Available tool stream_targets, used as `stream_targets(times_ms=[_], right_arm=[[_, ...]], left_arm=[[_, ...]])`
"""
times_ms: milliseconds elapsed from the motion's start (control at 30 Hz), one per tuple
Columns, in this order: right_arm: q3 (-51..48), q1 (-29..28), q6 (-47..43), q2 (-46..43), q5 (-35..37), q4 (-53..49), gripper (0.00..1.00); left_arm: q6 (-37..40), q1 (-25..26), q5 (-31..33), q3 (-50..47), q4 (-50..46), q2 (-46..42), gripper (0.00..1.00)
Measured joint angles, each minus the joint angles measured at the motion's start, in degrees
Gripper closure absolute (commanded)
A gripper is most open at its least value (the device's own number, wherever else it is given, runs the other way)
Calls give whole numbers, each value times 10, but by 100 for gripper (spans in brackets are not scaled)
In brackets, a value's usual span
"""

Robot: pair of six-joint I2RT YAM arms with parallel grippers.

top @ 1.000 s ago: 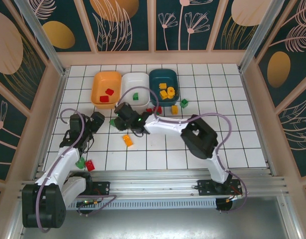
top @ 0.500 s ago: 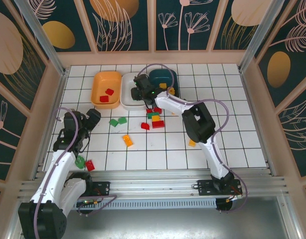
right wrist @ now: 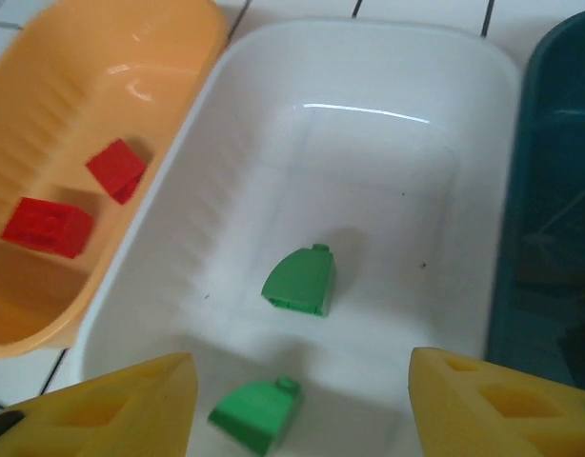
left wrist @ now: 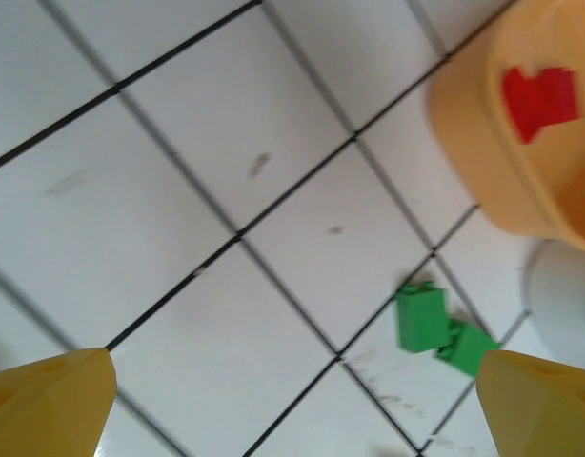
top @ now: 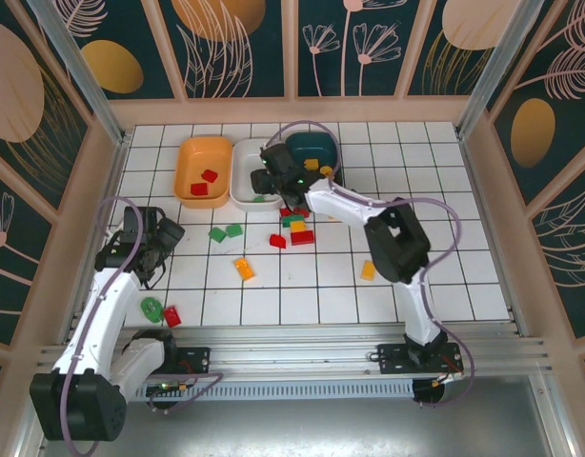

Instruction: Sort the legos into containers by color

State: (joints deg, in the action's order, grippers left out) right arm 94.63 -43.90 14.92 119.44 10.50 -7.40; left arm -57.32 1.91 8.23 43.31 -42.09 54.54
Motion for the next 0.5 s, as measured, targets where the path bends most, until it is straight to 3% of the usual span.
stream_targets(times_ms=[267,500], right_arm=[[-188,2,22,-173,-8,82,39],[-283,9,39,-218,-29,103,39]], left_arm=[[-18,0,-23,-53,-111,-25,22],[3,0,-63,-103,-128,-31,22]])
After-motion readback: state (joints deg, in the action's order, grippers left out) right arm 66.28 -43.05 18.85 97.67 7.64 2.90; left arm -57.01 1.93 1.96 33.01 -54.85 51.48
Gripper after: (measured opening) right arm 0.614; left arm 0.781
